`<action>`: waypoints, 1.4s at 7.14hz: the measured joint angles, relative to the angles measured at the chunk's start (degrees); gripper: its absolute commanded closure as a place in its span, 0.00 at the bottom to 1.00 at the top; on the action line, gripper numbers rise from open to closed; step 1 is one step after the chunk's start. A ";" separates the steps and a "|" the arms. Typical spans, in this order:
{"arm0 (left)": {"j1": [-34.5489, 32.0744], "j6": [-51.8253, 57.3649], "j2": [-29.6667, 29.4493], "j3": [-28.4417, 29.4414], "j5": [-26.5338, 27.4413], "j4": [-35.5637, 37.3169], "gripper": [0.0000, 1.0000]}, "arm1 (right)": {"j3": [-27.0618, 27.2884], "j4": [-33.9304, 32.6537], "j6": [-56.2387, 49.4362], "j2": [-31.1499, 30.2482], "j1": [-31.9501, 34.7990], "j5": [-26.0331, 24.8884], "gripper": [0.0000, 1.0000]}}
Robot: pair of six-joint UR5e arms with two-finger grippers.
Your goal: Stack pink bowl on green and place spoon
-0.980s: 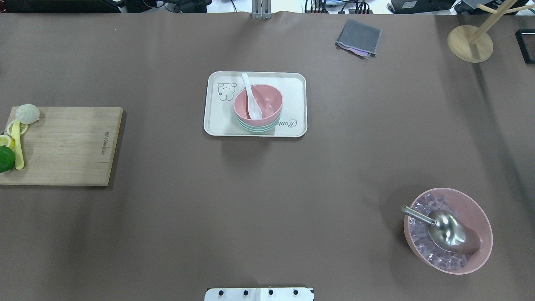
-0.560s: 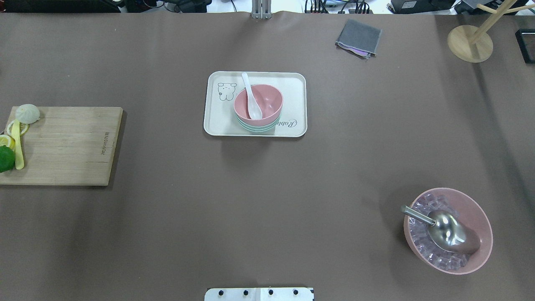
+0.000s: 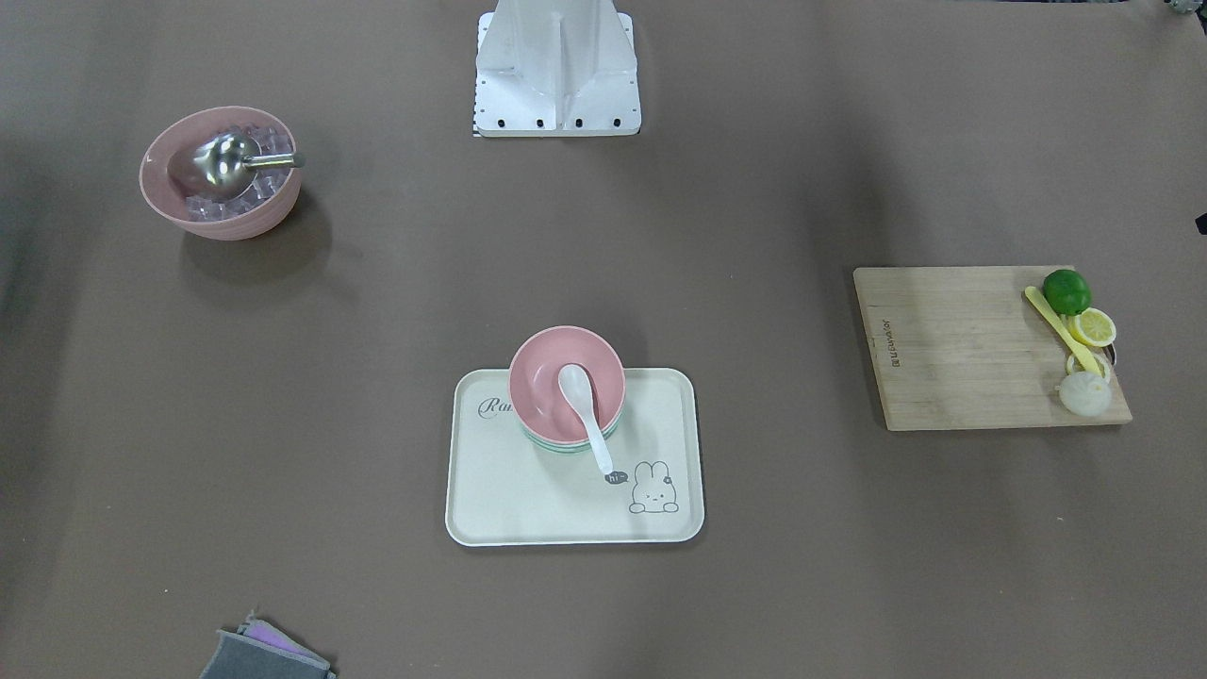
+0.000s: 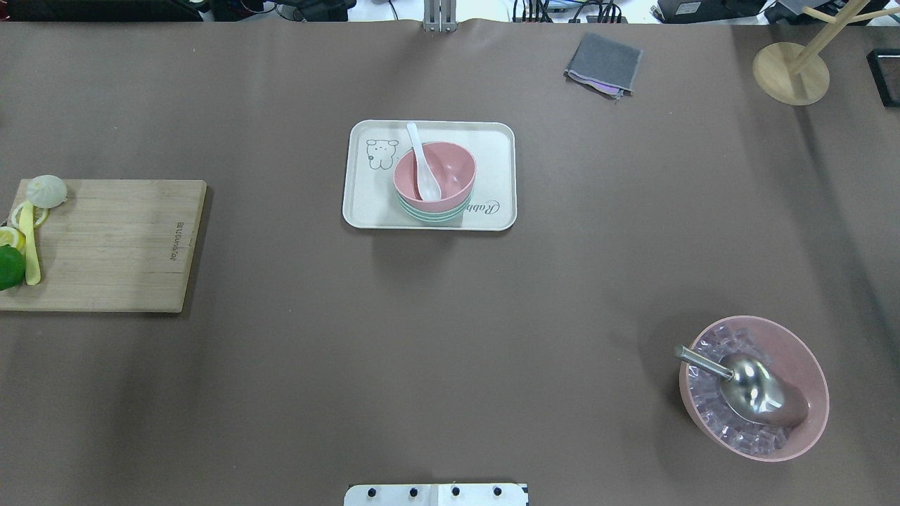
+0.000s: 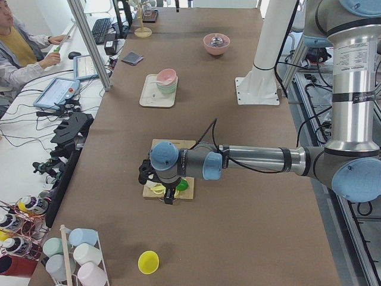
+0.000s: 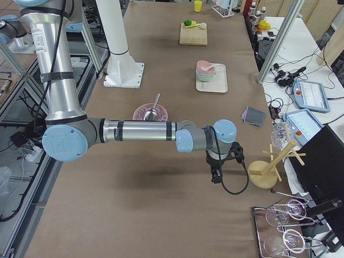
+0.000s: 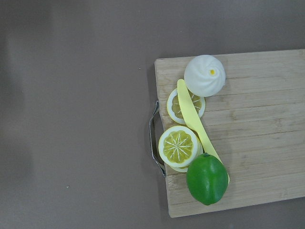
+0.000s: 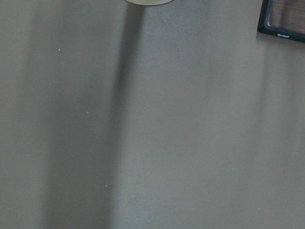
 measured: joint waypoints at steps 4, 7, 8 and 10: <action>-0.06 0.02 0.08 0.04 -0.01 0.03 0.02 | 0.01 0.01 0.28 0.08 -0.03 0.95 0.00; -0.08 -0.16 0.05 0.02 0.42 -0.07 0.02 | -0.05 0.01 0.64 -0.01 -0.08 2.38 0.00; -0.09 -0.16 0.04 0.12 0.64 -0.06 0.02 | -0.18 0.01 0.72 -0.04 -0.12 2.71 0.00; -0.09 -0.20 0.04 0.10 4.28 -0.01 0.02 | -0.33 0.01 0.83 0.01 -0.20 2.80 0.00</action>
